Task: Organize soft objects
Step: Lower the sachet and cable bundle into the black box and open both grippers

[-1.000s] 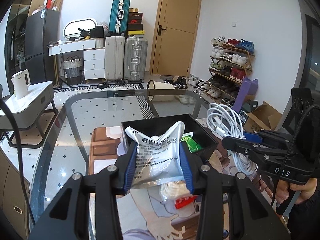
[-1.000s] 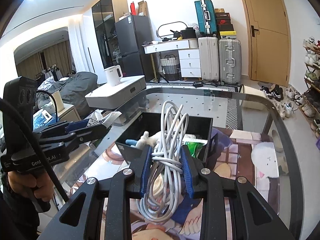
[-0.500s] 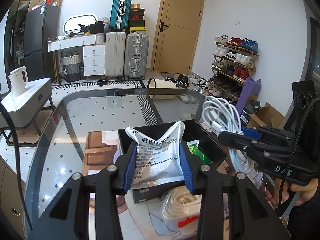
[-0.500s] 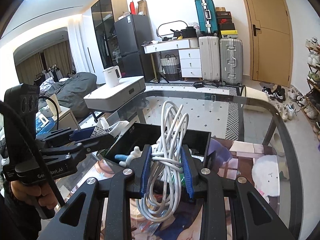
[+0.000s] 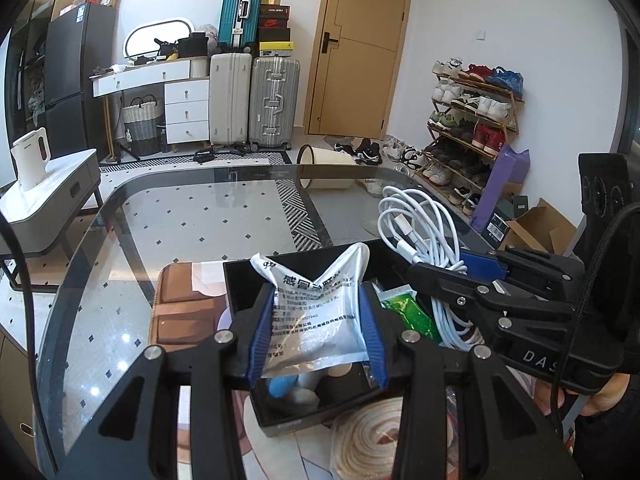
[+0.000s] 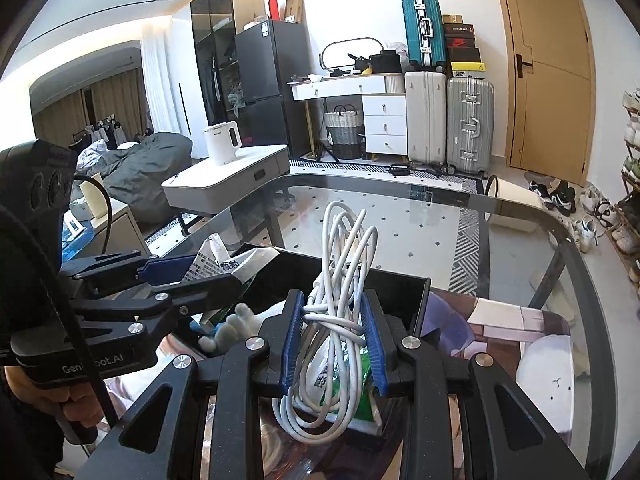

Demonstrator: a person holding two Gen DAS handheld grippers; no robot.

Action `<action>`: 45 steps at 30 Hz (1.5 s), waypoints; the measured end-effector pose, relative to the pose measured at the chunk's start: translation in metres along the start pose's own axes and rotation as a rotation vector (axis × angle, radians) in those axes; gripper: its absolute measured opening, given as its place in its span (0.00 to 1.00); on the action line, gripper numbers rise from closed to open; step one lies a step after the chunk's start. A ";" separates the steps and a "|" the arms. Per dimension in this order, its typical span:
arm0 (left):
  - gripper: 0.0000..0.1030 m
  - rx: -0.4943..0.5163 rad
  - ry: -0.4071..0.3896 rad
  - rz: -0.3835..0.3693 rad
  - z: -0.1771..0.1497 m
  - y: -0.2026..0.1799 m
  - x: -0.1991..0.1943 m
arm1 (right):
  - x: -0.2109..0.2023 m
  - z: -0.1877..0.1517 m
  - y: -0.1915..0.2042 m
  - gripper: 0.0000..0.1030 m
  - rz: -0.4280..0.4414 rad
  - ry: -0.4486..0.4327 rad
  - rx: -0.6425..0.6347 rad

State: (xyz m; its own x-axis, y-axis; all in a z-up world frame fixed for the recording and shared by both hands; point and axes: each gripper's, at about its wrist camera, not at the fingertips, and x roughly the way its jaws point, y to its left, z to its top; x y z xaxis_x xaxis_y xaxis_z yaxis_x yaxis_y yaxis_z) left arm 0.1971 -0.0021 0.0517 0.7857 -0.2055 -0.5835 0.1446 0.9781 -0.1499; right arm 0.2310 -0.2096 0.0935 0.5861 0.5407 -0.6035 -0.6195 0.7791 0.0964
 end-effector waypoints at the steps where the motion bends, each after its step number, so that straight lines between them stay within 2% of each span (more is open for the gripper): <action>1: 0.38 -0.001 -0.001 -0.002 0.000 0.000 0.002 | 0.002 0.000 0.001 0.28 -0.016 -0.002 -0.016; 15: 0.38 0.024 0.009 0.009 -0.002 -0.006 0.025 | 0.020 -0.009 0.000 0.28 -0.038 0.018 -0.101; 34: 0.39 0.015 0.019 0.020 -0.006 -0.002 0.022 | 0.045 0.000 0.000 0.29 0.079 0.099 -0.211; 38: 0.39 0.020 0.021 0.015 -0.007 -0.002 0.021 | 0.045 0.001 -0.004 0.29 0.049 0.101 -0.212; 45: 0.40 0.037 0.025 0.000 -0.006 -0.006 0.021 | 0.026 -0.001 -0.015 0.39 -0.017 0.081 -0.184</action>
State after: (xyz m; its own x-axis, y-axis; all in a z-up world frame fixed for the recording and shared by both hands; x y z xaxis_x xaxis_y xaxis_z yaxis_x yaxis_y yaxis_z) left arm 0.2094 -0.0121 0.0350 0.7706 -0.2054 -0.6034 0.1664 0.9787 -0.1206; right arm 0.2552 -0.2076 0.0758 0.5583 0.4945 -0.6661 -0.6990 0.7128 -0.0567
